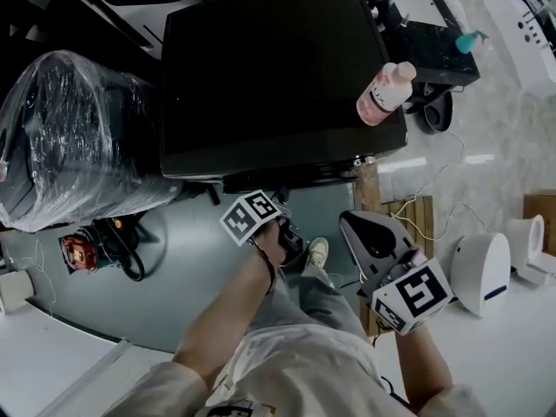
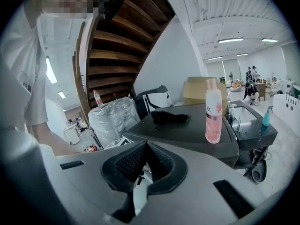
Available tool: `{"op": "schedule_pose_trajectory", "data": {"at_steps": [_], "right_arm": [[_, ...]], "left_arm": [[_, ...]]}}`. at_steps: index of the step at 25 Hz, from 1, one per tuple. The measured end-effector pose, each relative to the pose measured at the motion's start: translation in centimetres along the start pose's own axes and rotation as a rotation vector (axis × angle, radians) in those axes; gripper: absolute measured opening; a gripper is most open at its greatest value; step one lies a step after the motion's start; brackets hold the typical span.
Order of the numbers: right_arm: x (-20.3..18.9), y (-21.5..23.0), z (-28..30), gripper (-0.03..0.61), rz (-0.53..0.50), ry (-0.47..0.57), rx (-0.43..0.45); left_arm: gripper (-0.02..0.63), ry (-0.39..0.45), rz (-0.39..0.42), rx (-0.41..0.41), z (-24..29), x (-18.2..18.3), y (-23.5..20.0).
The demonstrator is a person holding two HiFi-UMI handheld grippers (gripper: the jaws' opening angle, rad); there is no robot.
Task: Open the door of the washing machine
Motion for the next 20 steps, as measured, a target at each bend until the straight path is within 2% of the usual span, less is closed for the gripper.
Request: {"op": "schedule_pose_trajectory", "data": {"at_steps": [8, 13, 20], "right_arm": [[-1.8, 1.0, 2.5, 0.023, 0.013, -0.028, -0.014], [-2.9, 2.0, 3.7, 0.021, 0.030, -0.039, -0.024], [-3.8, 2.5, 4.6, 0.023, 0.056, -0.044, -0.030]], "left_arm": [[0.236, -0.017, -0.027, 0.053, 3.5, -0.8, -2.3], [0.240, -0.013, -0.006, 0.065, 4.8, -1.1, -2.5], [0.244, 0.003, -0.101, 0.050, 4.6, -1.3, -2.3]]}}
Point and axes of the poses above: the fingertips, and each gripper's own axes: z forward along the fingers, y to its right, x out of its top, the point moved 1 cm from there along -z, backward along the fingers, and after that the axes turned 3 degrees about y, right-handed, at the moved point
